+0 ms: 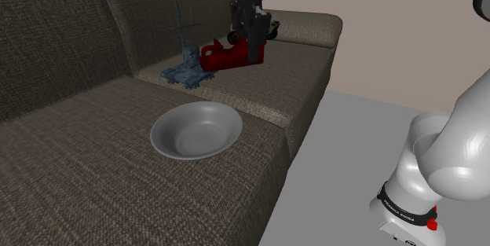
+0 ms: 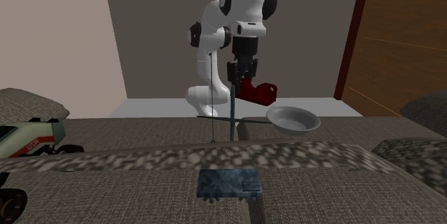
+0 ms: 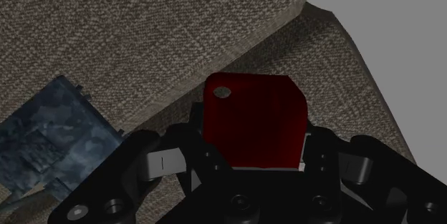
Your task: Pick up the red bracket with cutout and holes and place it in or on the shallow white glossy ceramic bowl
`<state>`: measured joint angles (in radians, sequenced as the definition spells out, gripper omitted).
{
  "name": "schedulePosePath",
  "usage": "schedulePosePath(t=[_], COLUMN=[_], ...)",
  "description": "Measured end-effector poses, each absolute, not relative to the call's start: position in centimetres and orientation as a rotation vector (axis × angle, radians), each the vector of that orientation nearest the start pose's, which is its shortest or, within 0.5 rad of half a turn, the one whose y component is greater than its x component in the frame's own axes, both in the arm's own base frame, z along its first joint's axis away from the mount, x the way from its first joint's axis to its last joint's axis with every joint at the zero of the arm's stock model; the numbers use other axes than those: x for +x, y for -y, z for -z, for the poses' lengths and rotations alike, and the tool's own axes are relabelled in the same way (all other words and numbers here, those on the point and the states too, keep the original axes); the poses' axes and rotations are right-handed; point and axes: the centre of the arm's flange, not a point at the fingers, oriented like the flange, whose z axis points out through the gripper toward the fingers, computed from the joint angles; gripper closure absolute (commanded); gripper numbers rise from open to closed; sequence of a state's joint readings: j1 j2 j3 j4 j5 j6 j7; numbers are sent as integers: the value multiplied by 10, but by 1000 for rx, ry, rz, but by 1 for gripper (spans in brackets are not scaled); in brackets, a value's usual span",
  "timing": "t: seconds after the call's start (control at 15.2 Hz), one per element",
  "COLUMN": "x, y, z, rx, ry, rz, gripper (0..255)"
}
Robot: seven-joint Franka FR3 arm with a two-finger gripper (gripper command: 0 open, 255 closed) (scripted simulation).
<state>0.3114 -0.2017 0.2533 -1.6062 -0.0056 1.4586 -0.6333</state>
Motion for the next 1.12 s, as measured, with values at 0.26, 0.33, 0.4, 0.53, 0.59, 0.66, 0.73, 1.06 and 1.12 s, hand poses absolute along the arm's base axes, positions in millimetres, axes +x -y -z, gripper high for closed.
schedulePosePath(t=[0.26, 0.33, 0.4, 0.53, 0.59, 0.66, 0.73, 1.06, 1.12], x=[380, 375, 371, 359, 352, 349, 346, 345, 345], y=[-318, -330, -345, -369, -385, -393, -398, -403, -404], z=[-697, -698, -699, -700, -700, -699, -694, -667, -661], rx=[-2645, -2645, -2645, -2645, -2645, -2645, -2646, -2647, -2647], ry=[1797, 1797, 1798, 1797, 1799, 1798, 1797, 1795, 1795], rz=[72, 73, 73, 73, 73, 73, 73, 72, 72], gripper=[255, 255, 255, 255, 255, 255, 255, 255, 255])
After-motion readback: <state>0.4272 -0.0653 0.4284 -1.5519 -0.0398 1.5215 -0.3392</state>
